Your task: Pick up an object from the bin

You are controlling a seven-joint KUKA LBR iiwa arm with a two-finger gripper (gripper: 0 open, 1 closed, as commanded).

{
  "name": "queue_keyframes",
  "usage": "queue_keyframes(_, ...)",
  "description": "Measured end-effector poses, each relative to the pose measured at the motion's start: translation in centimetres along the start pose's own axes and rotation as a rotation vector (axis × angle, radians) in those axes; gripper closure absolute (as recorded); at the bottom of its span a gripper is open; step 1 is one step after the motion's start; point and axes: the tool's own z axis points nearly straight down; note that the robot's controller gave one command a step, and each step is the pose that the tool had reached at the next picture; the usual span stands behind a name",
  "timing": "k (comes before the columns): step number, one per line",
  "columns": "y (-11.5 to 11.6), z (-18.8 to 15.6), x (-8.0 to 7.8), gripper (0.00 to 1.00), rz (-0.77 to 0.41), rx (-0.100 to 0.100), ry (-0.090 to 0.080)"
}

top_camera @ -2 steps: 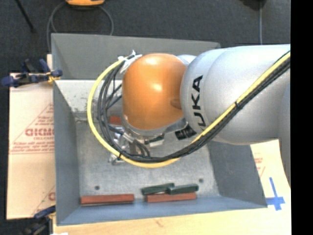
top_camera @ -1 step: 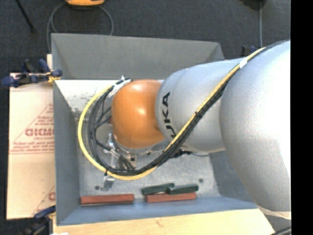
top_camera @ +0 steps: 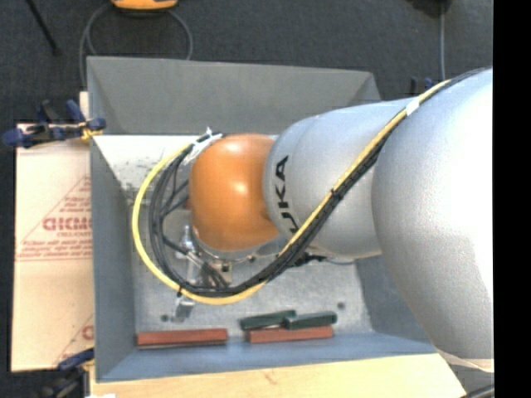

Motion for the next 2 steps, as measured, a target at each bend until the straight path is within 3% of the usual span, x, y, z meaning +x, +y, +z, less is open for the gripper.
queue_keyframes(1,0.17,6.94,1.43,1.00,-0.054,-0.001,0.002)
queue_keyframes(2,0.17,6.94,1.43,1.00,-0.054,-0.001,0.002)
